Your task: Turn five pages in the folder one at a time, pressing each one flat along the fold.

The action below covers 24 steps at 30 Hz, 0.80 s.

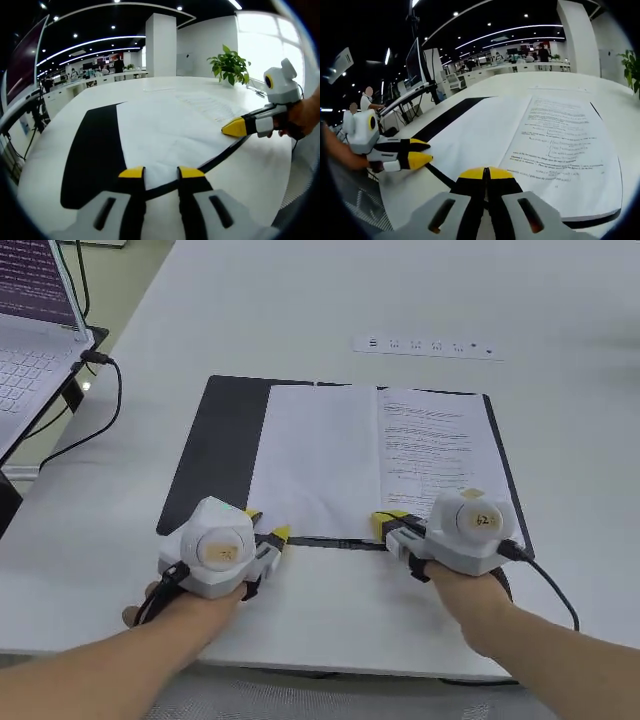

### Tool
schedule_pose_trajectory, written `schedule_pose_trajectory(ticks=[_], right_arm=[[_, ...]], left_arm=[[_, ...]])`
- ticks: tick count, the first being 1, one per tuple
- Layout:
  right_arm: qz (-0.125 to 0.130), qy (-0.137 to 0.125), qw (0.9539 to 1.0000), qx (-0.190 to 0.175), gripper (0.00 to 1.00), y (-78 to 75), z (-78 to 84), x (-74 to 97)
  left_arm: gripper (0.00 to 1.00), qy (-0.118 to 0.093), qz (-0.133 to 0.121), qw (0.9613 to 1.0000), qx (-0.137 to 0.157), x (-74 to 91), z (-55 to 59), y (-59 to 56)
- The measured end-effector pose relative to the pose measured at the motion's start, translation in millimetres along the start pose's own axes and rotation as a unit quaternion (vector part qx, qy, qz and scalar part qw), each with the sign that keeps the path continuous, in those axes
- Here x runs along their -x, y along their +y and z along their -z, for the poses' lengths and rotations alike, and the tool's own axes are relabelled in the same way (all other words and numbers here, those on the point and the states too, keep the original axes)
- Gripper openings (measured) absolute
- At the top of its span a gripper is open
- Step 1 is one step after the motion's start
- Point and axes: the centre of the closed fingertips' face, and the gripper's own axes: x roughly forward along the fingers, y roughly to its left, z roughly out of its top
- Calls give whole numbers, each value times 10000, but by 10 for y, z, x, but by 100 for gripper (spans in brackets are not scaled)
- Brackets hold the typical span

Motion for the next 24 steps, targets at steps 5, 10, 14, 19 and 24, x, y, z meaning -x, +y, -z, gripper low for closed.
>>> schedule_pose_trajectory(ticks=[5,10,14,19,24], right_arm=[[-2,21,10000,-67,0,50,59,75],[-19,110,9993,-356,0,110,110,150],[-102,258,9976,-634,0,182,175,235],[-164,397,9942,-983,0,257,278,364],[-257,442,9908,-1251,0,397,184,534]], left_arm=[[24,-11,0,10000,0,3,-4,-1],[24,-12,0,10000,-1,1,-3,-1],[24,-8,-9,10000,14,0,-2,-1],[24,21,-20,10000,19,-1,-5,-6],[26,329,224,9987,306,17,-24,-71]])
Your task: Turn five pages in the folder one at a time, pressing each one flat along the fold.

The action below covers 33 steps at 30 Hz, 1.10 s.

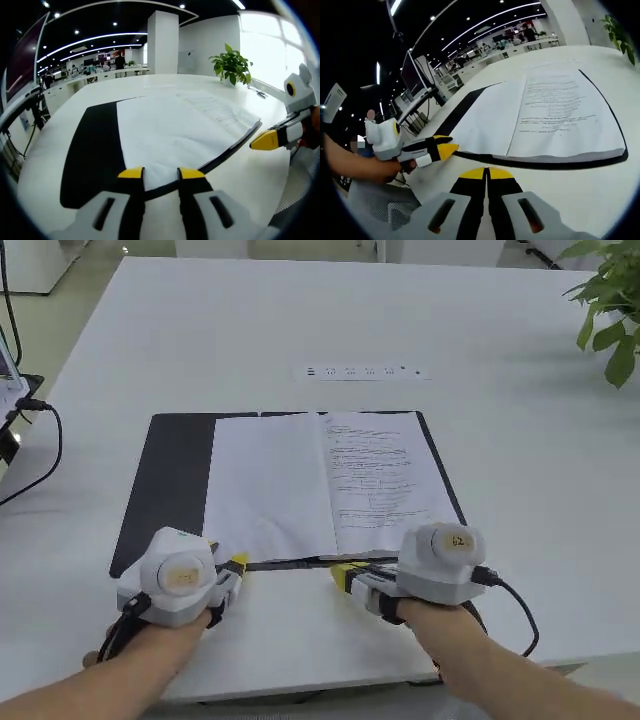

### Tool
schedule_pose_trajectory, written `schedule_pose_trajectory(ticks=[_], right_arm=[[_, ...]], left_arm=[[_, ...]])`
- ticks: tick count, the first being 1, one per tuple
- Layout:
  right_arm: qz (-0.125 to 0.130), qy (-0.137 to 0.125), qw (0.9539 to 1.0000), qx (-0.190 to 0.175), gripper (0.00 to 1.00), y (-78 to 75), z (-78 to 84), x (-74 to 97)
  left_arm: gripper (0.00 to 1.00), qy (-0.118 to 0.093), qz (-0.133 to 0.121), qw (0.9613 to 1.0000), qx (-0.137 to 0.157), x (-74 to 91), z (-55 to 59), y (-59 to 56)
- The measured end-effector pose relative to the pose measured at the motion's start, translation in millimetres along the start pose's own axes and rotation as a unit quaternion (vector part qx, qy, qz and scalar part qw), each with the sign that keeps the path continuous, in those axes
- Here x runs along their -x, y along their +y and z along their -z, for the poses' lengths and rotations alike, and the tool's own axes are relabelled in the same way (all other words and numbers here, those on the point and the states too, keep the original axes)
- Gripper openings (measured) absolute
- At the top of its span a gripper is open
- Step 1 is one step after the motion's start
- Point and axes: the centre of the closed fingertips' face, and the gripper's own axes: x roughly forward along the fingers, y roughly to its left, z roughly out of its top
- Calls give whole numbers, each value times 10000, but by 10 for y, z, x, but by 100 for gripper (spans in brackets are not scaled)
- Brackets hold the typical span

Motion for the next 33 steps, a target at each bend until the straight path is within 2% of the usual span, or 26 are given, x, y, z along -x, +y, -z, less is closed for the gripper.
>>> schedule_pose_trajectory(ticks=[2,3,4,6,9,12,14,15,17,18,20,21,24,27,29,33], right_arm=[[-108,-88,9999,-41,0,87,-65,78],[-140,-106,9998,-89,0,118,-91,116],[-133,-57,9998,-169,0,146,-113,176],[-169,-212,9994,-218,0,202,-208,294],[-60,-350,9993,-111,0,212,-324,490],[281,-607,9978,35,0,103,-453,705],[589,-771,9952,98,0,-22,-526,868],[624,-794,9948,117,0,-40,-535,898],[903,-881,9920,61,1,-164,-562,1072],[1061,-1018,9891,91,3,-246,-597,1174],[1261,-1101,9859,37,12,-357,-608,1320],[1296,-1097,9855,28,17,-386,-608,1368],[1513,-1256,9805,35,30,-507,-675,1555],[1592,-1445,9766,78,37,-538,-762,1678],[1650,-1443,9755,179,40,-551,-785,1727],[1682,-1380,9747,520,53,-576,-803,1774]], left_arm=[[30,219,92,9995,223,30,9,-15],[30,312,78,9992,240,44,11,-9],[29,283,120,9992,245,73,-41,-21],[26,70,223,9992,312,155,-168,-68],[28,-45,268,9981,557,331,-324,-124],[30,-239,260,9971,672,536,-477,-167],[31,-225,218,9967,745,678,-516,-171],[30,-291,172,9962,807,732,-544,-159],[31,-360,104,9952,909,843,-580,-143],[31,-368,75,9950,931,889,-585,-136],[38,-368,-78,9942,1012,1012,-592,-98],[41,-424,-136,9937,1029,1077,-612,-81],[51,-481,-307,9930,1036,1218,-657,-35],[58,-572,-360,9928,988,1349,-734,-30],[61,-587,-363,9938,875,1409,-752,-44],[78,-533,-391,9952,724,1475,-738,-43]])
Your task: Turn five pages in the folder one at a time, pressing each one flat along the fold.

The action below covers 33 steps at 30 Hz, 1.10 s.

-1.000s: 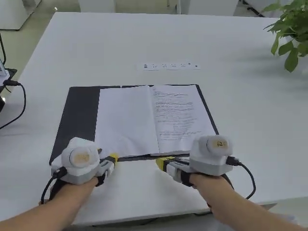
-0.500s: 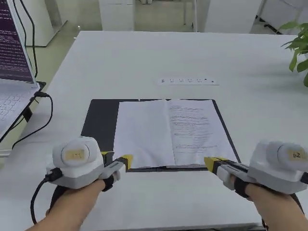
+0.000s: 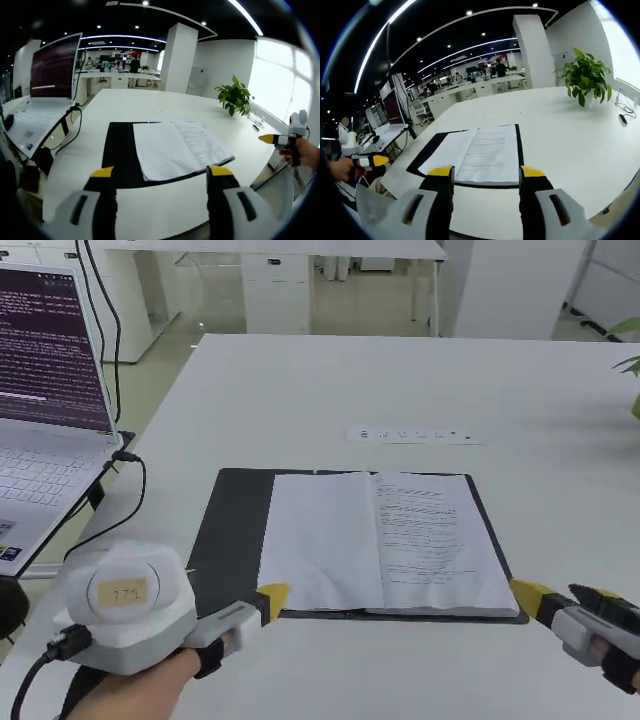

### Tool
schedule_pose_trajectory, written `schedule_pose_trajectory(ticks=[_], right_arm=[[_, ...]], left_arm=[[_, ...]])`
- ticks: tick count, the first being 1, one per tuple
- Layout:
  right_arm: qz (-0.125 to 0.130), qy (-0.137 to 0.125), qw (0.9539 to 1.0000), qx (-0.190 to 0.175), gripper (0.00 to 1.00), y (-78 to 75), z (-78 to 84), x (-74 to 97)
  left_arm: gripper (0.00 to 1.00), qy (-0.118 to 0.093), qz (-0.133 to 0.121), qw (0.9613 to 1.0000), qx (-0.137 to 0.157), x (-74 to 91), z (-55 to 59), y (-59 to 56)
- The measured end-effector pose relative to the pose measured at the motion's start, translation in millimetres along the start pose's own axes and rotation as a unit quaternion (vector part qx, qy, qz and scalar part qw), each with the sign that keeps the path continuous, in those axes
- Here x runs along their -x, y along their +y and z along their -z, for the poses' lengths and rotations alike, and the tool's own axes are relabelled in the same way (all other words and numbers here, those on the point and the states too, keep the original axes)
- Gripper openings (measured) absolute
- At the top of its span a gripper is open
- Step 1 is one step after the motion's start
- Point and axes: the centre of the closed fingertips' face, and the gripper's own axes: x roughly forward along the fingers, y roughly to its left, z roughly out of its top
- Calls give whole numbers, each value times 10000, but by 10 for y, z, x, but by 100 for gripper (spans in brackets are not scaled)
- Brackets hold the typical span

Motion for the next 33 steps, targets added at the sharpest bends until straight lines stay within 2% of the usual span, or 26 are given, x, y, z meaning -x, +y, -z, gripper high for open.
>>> schedule_pose_trajectory(ticks=[4,6,9,10,15,22,27,33], right_arm=[[-2,213,9997,148,71,-96,83,5],[-10,281,9995,141,80,-130,107,15],[-87,471,9989,-16,94,-158,182,35],[-62,547,9985,-60,99,-178,208,43],[27,557,9984,-35,100,-269,211,100],[15,560,9984,-122,100,-295,183,68],[-52,536,9985,-132,100,-296,157,39],[-74,537,9983,-212,100,-343,143,13]], left_arm=[[93,145,12,9998,121,40,24,15],[99,116,-15,9999,76,48,11,30],[99,225,-20,9997,121,62,32,54],[99,342,-45,9993,148,63,70,75],[99,370,-116,9992,40,94,87,115],[99,338,-216,9991,120,90,60,163],[99,324,-246,9991,149,63,47,158],[99,402,-254,9988,133,-1,77,120]])
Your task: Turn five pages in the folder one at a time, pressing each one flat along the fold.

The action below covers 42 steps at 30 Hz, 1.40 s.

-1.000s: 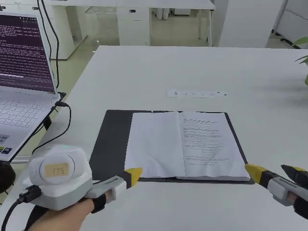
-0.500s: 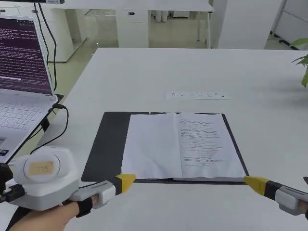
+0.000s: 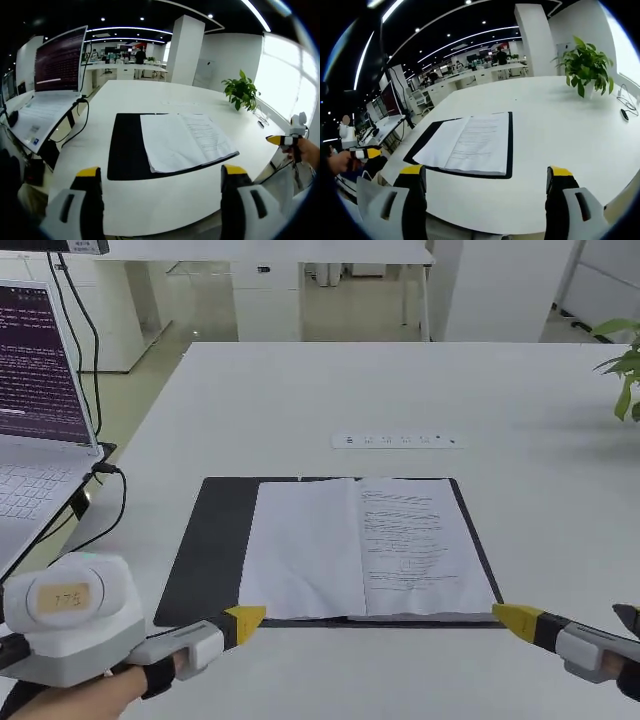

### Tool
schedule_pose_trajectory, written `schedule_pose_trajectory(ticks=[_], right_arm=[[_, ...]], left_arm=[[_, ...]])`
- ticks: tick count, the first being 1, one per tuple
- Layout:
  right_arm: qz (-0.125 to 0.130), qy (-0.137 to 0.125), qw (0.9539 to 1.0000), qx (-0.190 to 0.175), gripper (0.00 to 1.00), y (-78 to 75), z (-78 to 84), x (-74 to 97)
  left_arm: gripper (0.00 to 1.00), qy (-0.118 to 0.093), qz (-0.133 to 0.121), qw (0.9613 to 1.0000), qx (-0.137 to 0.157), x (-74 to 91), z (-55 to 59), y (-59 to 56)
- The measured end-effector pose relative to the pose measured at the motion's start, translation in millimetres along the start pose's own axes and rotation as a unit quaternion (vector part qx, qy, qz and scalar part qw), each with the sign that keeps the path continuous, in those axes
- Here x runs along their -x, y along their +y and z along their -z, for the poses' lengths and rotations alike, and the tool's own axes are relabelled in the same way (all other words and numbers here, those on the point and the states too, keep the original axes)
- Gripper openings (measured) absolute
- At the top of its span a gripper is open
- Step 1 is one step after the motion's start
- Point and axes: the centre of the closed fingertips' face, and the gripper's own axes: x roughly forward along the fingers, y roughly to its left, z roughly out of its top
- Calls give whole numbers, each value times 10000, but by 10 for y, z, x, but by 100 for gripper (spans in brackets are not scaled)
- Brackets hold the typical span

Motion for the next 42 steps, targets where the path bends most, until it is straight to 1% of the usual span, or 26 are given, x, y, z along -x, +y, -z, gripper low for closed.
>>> schedule_pose_trajectory(ticks=[9,13,14,16,19,20,23,26,29,32,35,36,38,40,42], right_arm=[[-84,-7,10000,-31,99,-66,-26,-19],[-131,-12,9999,-51,98,-57,-7,-24],[-139,-8,9999,-69,98,-57,0,-30],[-166,-1,9998,-98,98,-54,16,-40],[-181,3,9998,-108,98,-48,33,-44],[-203,4,9997,-123,98,-34,39,-40],[-217,-12,9997,-147,98,-27,45,-44],[-229,-28,9996,-157,98,-19,58,-41],[-230,-35,9996,-172,98,-11,74,-36],[-223,-49,9996,-195,97,-2,92,-37],[-195,-60,9996,-212,97,5,106,-28],[-199,-79,9995,-239,97,11,107,-23],[-161,-113,9994,-297,97,5,104,-16],[-163,-136,9993,-297,97,9,100,-11],[-157,-145,9993,-322,97,14,100,-6]], left_arm=[[99,101,67,9999,-38,-119,22,-145],[99,141,159,9997,-145,-228,32,-255],[99,175,189,9995,-197,-274,35,-290],[99,179,252,9992,-252,-327,24,-364],[99,230,416,9981,-391,-466,1,-521],[99,234,438,9979,-417,-483,-2,-540],[99,258,620,9961,-579,-620,-40,-721],[94,334,762,9940,-716,-746,-46,-845],[95,305,870,9924,-818,-886,-76,-966],[94,398,1020,9893,-969,-1022,-59,-1134],[93,452,1154,9869,-1028,-1137,-28,-1276],[92,479,1234,9856,-1056,-1182,-9,-1347],[92,517,1294,9839,-1115,-1232,18,-1434],[91,539,1391,9818,-1177,-1310,51,-1533],[90,515,1483,9798,-1235,-1383,64,-1634]])
